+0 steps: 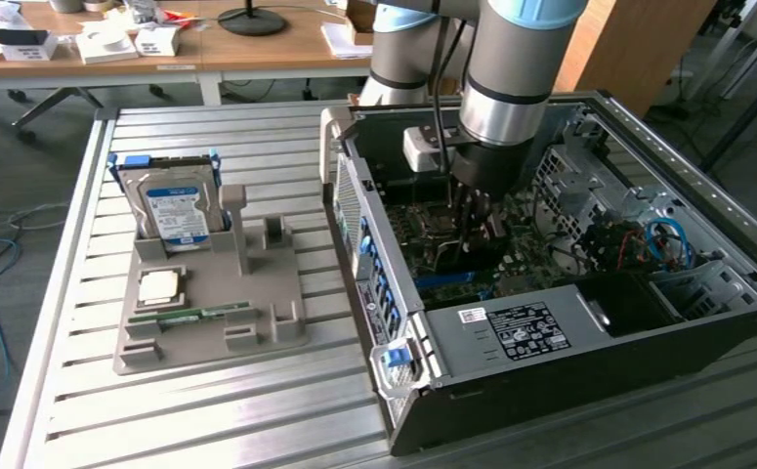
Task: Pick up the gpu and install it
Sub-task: 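Insert the gpu into the slot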
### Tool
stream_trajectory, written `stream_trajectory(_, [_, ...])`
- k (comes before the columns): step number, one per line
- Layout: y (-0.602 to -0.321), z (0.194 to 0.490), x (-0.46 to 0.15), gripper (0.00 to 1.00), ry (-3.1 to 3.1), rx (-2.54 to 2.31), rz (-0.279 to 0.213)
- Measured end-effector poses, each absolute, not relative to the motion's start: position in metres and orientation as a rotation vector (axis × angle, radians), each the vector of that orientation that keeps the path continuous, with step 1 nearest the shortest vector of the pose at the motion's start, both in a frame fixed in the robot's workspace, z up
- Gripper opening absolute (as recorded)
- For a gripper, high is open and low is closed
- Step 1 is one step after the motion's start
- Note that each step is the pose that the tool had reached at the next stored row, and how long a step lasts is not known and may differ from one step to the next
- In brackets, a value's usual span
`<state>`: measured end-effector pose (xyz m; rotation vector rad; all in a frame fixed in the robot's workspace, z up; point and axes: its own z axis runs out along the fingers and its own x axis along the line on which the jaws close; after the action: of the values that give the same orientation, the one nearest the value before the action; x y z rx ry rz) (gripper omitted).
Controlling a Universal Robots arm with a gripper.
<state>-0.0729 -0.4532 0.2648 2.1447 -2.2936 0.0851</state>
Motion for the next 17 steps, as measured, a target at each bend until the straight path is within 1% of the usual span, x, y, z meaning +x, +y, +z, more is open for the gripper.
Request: stream_trajectory(17, [-0.4531,0.2647,-0.0709,0.26,-2.289,2.141,0.074])
